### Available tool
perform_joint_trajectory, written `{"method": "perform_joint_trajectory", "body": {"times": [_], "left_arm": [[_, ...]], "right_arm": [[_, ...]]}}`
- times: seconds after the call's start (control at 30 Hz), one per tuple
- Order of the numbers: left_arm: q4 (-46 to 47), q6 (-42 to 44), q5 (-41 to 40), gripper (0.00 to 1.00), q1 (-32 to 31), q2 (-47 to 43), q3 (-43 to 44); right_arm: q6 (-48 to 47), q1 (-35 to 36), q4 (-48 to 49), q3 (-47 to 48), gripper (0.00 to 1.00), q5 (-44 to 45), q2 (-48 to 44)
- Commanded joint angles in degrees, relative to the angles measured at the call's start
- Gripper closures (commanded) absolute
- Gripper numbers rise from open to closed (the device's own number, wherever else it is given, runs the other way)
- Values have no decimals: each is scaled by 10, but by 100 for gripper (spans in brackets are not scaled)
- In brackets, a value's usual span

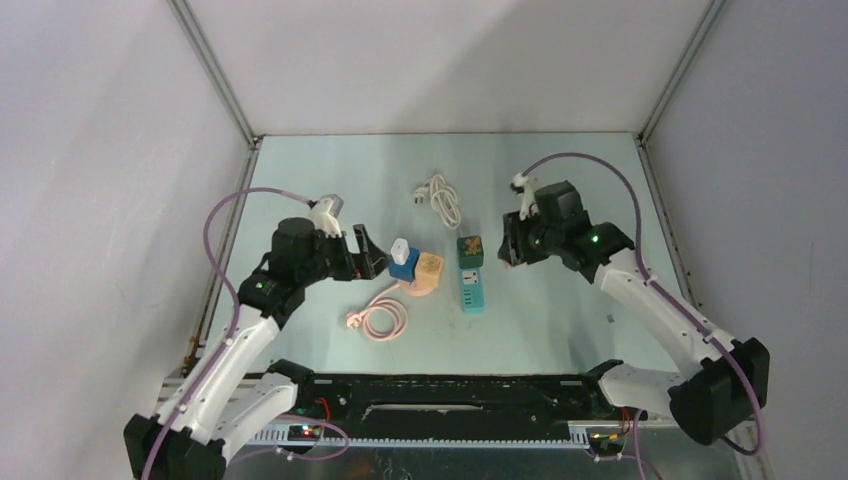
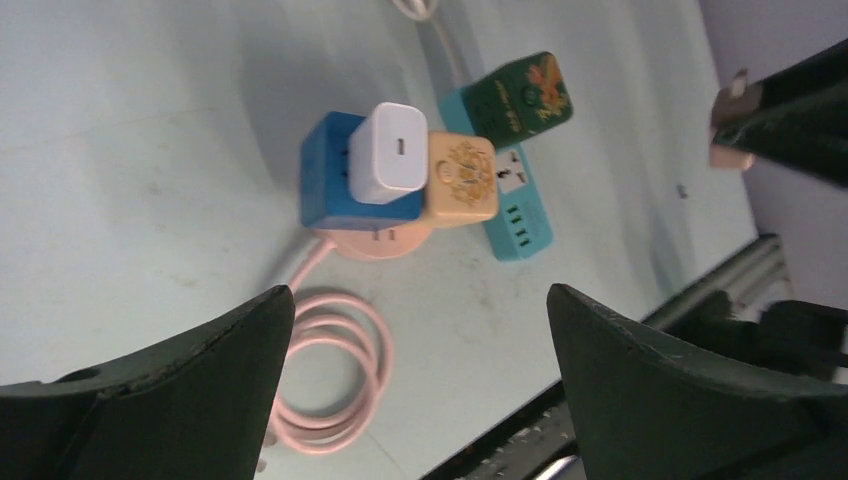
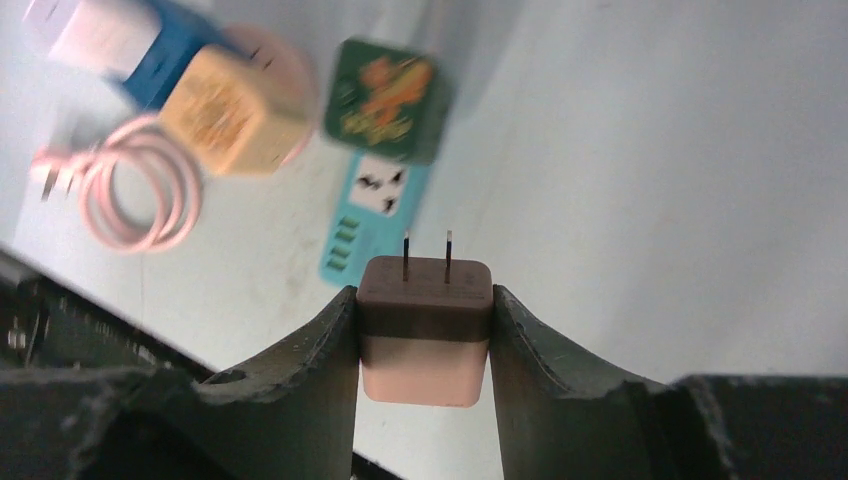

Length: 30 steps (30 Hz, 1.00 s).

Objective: Insert the plug

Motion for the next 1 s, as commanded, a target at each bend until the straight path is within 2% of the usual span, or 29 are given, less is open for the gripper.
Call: {"method": "perform_joint_trajectory", "body": {"times": [0.0,0.17,0.37,0.57,0.73,0.8,0.97], "left_arm": [[51,-97,120,1,4,48,-5],[116,-196,237,3,-10,80,-17],[120,-229,259,3,-101,113,0],[144,-256,259,5,-167,159,-6],[230,-303,274,6,-213,185,-22],[237,-309,266,8,-220,194,-23],[270,-319,272,23,-237,226,-23]], "right_arm": [[-35,85,-30,-22,86,-25,-34],[-62,205,-8,-46,86,-10,-57],[-78,310,34,-47,86,11,-56],[-83,353,69,-46,87,12,-57],[-88,365,73,-42,87,21,-51],[-88,370,72,-42,87,27,-50],[-87,374,75,-42,87,29,-55]]}}
